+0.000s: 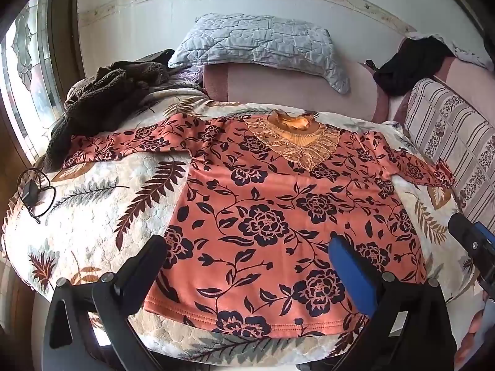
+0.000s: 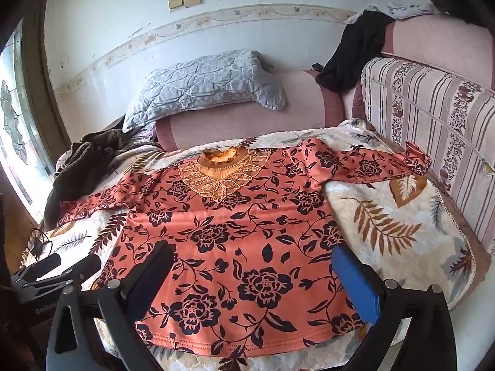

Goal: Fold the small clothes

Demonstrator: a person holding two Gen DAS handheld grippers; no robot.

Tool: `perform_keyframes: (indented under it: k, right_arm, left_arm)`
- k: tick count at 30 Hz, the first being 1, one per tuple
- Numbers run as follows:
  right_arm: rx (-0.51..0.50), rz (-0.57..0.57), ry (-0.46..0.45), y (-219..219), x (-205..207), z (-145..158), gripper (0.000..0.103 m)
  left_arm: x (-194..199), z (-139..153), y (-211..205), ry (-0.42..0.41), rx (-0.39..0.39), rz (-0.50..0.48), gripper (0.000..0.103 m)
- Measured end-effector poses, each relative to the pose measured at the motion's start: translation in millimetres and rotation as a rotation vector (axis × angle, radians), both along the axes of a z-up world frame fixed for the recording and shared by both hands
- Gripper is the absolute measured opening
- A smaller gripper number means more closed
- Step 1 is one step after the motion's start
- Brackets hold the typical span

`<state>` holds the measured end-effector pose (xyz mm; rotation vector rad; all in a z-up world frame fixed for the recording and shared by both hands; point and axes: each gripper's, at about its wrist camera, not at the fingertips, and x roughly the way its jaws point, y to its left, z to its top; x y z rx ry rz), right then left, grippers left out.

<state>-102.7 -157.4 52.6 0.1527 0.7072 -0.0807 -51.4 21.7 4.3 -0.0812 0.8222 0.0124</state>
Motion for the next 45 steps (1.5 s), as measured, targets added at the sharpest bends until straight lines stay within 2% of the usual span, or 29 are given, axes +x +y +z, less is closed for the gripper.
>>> perform_keyframes:
  k: [25,36,40,45]
  right_arm:
    - [-0.017,-0.004,0.006,-2.6,21.3,-9.2,0.103]
    - [0.005,-0.009,0.004,-6.0,32.8,-10.2,0.103]
    - [0.022,-0.012,0.033,-7.4,35.9,-12.9,0.103]
    - [0.001,-0.012,0.013,-8.4,37.6,-13.3,0.103]
  left_arm:
    - [20.1,-9.4,1.7,0.01,-0.007,-0.009,0.103]
    - [30.3,-8.1,1.1,0.009,-0.006,-0.008,0.103]
    - [32.9,-9.5,-0.4,0.011,-0.003,-0.011,0.103]
    - [35.0,-8.7,-0.8,0.007,-0.001,-0.014,0.103]
